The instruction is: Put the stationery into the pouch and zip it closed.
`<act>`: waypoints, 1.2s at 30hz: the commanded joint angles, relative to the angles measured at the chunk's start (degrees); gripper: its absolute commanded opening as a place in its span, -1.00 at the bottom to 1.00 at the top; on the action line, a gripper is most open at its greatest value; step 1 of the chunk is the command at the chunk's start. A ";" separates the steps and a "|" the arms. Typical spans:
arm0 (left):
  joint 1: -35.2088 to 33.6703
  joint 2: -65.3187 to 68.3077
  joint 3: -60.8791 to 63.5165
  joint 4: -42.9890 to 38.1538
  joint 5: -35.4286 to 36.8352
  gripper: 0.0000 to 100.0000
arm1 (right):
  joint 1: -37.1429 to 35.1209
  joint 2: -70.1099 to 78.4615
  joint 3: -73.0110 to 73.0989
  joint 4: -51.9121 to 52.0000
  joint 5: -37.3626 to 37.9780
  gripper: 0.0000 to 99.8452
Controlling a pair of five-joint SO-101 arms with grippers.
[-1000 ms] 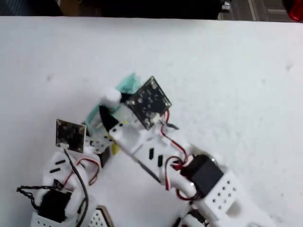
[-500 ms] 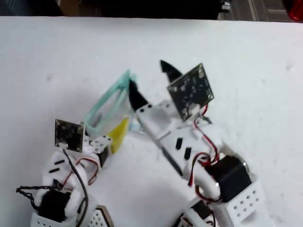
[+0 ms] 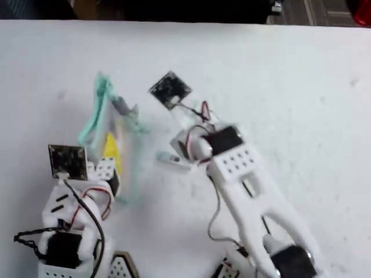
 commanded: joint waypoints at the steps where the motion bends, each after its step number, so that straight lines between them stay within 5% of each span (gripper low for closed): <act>1: -1.10 -0.84 -0.79 -2.73 0.35 -0.92 | -0.48 6.64 -0.35 -1.80 1.58 -0.51; 10: -0.75 -0.84 -0.70 -2.73 0.35 -0.91 | -0.57 21.32 -0.35 -1.63 8.53 -0.51; 28: -1.01 -0.84 -0.62 -2.64 0.35 -0.91 | -6.64 24.13 -0.18 -9.63 6.15 -0.51; 34: -1.01 -0.84 -0.53 -2.64 0.35 -0.91 | -6.81 27.12 -1.41 -11.03 6.15 -0.95; 36: -1.01 -0.84 -0.53 -2.64 0.35 -0.91 | -6.55 27.03 -1.49 -10.86 6.15 -0.94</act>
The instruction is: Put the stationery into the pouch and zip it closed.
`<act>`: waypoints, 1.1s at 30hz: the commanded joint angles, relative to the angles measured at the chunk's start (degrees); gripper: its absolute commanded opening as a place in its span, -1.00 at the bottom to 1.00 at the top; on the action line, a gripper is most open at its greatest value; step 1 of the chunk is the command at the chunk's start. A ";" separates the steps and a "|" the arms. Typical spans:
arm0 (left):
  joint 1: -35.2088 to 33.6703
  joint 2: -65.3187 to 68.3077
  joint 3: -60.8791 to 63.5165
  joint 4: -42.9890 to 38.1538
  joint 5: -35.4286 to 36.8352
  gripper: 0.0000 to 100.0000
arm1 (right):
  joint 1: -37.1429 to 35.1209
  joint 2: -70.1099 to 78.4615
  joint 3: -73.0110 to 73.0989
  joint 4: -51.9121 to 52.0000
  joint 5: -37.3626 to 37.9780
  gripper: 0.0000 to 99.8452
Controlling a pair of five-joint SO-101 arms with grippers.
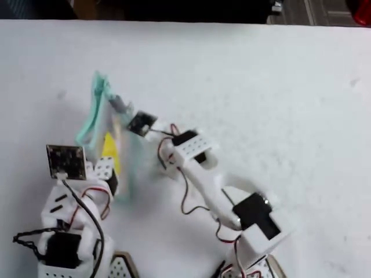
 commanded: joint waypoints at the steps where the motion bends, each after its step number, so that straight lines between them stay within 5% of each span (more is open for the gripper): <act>1: 0.04 -0.84 -0.53 -2.29 0.35 -0.91 | -0.13 -0.22 -1.76 -0.31 -0.53 -0.92; 8: 0.31 -0.84 -0.44 -2.29 0.35 -0.91 | 5.93 -5.58 -3.96 6.02 -0.26 -0.97; 19: 10.59 -0.84 -3.34 -2.20 0.35 -0.91 | 12.26 -43.30 -5.63 11.74 -0.79 -0.97; 28: 18.07 -0.84 -3.34 -0.79 -1.32 -0.91 | 11.74 -60.00 -11.78 11.65 -18.99 -0.97; 33: 18.07 -0.84 -1.58 -0.79 -4.84 -0.89 | 4.35 -60.09 -18.29 10.42 -23.82 -0.97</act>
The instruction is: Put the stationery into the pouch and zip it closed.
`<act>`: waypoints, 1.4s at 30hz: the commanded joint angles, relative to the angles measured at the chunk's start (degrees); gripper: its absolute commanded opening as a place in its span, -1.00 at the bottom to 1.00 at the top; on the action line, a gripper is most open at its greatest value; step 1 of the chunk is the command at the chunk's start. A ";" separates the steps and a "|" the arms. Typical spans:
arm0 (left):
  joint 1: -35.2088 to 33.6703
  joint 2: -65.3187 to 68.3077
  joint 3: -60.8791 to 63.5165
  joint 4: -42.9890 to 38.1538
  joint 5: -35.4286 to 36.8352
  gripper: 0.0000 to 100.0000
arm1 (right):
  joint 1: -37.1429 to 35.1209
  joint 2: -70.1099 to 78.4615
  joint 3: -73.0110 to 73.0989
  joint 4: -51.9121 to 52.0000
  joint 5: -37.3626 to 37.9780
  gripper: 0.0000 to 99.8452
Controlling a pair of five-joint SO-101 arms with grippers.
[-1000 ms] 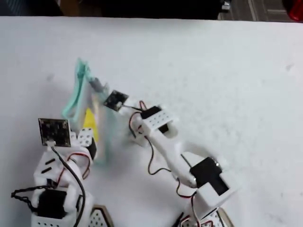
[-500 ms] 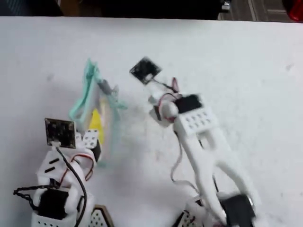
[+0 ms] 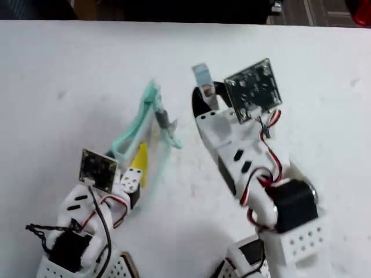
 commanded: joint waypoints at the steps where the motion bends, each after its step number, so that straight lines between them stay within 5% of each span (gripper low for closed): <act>1: 0.66 -0.84 -1.05 -0.70 -1.58 -0.84 | -7.52 -1.19 -6.07 -2.33 -2.46 -0.97; 5: 0.57 -0.84 -0.70 1.23 0.00 -0.53 | -17.80 -1.10 -6.95 -8.57 -2.37 -0.97; 8: 0.57 -0.84 -0.79 2.37 2.46 -0.52 | -21.41 0.04 -6.86 -8.57 -2.37 -0.97; 23: 0.48 -0.84 -0.79 2.11 2.29 -0.52 | -21.67 7.34 -4.57 -2.42 -2.37 -0.97; 42: -1.10 -0.84 -0.70 2.11 2.64 -0.52 | -21.49 6.73 14.33 -18.15 -2.20 -0.97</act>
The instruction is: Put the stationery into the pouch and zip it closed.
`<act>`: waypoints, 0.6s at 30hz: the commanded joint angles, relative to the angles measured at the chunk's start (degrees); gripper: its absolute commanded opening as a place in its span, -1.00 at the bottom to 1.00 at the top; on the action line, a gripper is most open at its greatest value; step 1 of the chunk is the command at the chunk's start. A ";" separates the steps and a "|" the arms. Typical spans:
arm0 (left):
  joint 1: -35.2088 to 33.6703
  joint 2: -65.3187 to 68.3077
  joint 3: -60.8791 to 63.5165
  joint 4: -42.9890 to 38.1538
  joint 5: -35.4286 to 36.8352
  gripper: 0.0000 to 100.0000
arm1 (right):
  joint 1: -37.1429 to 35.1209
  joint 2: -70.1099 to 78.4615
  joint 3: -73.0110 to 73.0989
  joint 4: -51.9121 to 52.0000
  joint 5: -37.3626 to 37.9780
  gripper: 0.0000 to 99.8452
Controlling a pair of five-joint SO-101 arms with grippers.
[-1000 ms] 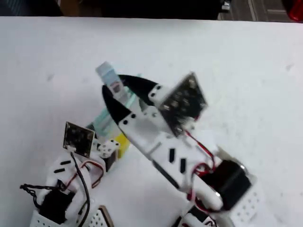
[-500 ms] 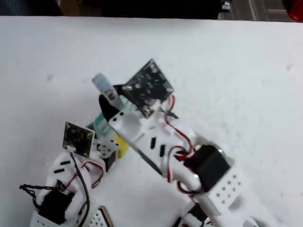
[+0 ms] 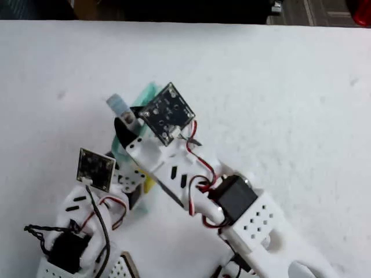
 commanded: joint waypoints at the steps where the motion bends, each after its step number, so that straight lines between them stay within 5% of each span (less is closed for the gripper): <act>1: -1.80 -0.40 -0.70 -0.09 0.97 -0.52 | -0.22 0.57 -0.18 2.15 0.00 -0.97; 6: -3.30 -0.40 -0.79 -0.18 1.05 -0.52 | -0.13 0.57 -2.90 10.07 0.09 -0.93; 12: -3.30 -0.40 -0.79 -0.18 1.05 -0.52 | -0.40 0.57 -10.81 17.36 0.09 -0.48; 18: -3.30 -0.40 -0.70 -0.18 1.05 -0.52 | -0.40 0.57 -13.89 20.53 0.18 -0.61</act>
